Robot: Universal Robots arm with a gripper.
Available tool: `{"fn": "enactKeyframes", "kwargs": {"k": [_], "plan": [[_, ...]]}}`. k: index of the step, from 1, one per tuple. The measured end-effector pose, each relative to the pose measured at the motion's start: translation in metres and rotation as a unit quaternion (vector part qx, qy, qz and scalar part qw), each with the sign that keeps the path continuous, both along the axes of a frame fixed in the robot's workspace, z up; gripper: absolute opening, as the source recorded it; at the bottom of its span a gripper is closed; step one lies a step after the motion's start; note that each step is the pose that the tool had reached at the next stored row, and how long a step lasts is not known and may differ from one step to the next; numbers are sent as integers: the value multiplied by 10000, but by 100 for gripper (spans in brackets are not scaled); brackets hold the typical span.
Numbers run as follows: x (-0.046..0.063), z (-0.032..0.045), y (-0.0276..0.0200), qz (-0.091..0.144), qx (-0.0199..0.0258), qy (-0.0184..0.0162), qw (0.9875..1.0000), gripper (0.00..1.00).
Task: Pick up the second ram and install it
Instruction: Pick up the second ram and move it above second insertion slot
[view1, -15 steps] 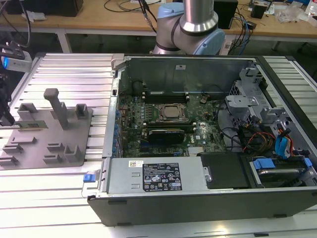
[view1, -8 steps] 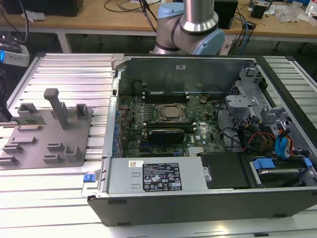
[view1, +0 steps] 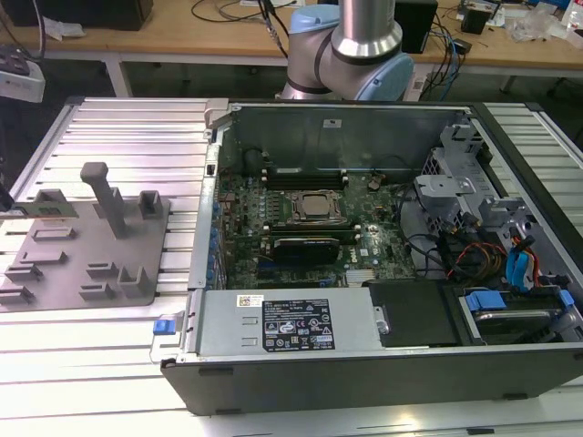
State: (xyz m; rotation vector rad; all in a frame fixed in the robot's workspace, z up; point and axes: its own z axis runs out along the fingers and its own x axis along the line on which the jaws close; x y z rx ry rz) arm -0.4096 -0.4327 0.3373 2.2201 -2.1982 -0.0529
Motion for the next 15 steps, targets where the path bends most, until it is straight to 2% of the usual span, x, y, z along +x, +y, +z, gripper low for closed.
{"fn": "enactKeyframes", "kwargs": {"k": [4,12,15], "plan": [[0,158,3,0,0,0,10000,9],[0,330,7,0,0,0,10000,9],[0,439,8,0,0,-1,10000,9]]}}
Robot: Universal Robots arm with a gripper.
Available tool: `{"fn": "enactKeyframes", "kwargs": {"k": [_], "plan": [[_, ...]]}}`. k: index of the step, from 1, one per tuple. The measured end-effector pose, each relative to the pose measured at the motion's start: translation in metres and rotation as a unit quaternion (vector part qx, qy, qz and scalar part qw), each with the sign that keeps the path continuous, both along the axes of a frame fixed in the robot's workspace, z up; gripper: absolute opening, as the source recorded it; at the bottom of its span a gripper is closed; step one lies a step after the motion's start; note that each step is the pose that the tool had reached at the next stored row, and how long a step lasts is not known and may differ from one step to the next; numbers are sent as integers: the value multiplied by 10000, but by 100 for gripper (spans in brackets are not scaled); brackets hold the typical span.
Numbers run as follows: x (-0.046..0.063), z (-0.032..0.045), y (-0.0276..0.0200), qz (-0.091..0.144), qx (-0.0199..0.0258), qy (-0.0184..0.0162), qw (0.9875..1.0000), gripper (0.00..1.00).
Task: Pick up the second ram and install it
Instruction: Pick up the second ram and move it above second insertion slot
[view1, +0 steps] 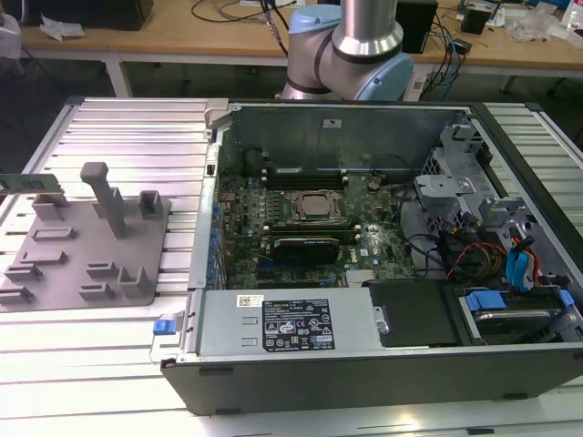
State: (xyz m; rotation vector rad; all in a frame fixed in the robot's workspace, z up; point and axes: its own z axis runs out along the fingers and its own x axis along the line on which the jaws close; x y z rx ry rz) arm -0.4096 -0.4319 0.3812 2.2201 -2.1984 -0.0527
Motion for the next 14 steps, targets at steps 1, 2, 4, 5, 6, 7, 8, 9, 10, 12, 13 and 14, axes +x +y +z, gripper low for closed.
{"fn": "enactKeyframes", "kwargs": {"k": [1,2,4,5,6,7,8,9,10,12,13,14], "plan": [[0,25,0,0,0,0,10000,9],[0,55,1,0,0,0,10000,9],[0,125,2,0,0,1,10000,9],[0,146,3,0,0,0,10000,9],[0,166,3,0,0,1,10000,9],[0,218,3,0,0,0,10000,9],[0,250,4,0,0,0,10000,9],[0,302,5,0,0,0,10000,9],[0,359,7,0,0,0,10000,9],[0,399,8,0,0,0,10000,9],[0,435,9,0,0,1,10000,9],[0,470,10,0,0,0,10000,9]]}}
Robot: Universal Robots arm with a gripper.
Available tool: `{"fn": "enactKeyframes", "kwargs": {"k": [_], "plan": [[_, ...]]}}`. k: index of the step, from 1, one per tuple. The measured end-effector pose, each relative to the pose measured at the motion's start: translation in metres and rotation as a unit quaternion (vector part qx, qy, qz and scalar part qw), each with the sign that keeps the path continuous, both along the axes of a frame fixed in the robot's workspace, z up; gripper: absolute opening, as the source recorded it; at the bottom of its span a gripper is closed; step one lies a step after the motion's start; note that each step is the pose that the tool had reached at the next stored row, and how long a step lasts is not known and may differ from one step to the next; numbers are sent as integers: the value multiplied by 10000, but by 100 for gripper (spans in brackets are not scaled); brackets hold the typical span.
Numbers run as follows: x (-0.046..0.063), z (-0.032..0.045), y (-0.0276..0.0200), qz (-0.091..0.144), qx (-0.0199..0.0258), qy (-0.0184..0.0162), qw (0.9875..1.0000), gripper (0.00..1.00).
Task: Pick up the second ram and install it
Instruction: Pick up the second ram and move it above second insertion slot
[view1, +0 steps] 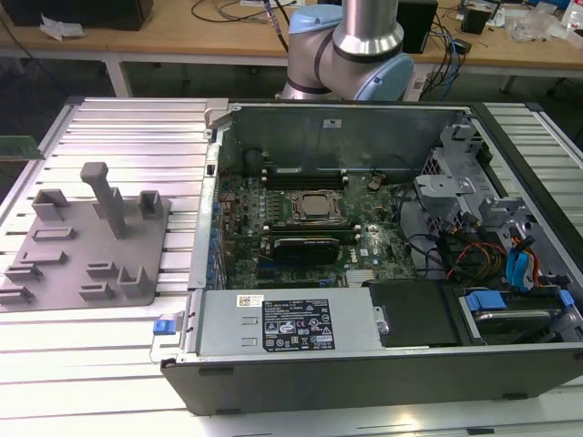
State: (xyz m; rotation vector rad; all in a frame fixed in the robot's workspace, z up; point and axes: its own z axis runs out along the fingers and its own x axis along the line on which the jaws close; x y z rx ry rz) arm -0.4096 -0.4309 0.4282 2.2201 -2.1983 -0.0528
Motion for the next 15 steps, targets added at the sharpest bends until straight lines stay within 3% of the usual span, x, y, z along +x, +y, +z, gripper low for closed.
{"fn": "enactKeyframes", "kwargs": {"k": [5,15], "plan": [[0,116,4,0,0,0,10000,9],[40,127,5,0,0,0,10000,9]]}}
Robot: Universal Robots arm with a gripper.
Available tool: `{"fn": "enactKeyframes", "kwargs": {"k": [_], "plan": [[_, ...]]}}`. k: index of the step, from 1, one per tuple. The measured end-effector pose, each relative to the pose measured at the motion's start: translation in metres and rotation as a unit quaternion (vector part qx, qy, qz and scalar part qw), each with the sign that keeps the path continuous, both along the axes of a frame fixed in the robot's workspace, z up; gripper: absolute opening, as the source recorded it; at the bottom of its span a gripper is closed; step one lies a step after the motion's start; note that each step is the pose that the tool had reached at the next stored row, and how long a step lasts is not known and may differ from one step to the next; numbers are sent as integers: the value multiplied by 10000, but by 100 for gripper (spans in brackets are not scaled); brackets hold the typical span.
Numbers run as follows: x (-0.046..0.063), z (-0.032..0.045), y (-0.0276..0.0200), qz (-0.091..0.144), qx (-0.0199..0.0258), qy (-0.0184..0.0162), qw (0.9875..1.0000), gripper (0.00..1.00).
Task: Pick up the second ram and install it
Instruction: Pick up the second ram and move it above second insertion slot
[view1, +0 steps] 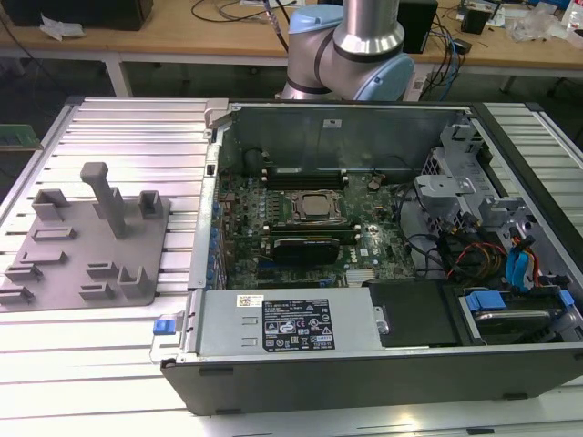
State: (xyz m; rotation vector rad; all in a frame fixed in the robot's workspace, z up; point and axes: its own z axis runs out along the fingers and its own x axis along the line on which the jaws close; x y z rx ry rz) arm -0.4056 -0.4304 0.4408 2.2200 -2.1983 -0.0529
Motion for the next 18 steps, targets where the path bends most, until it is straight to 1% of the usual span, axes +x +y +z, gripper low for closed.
{"fn": "enactKeyframes", "kwargs": {"k": [9,11,18], "plan": [[191,0,0,0,0,0,10000,9],[217,0,0,1,0,0,10000,9],[382,0,0,0,0,0,10000,9]]}}
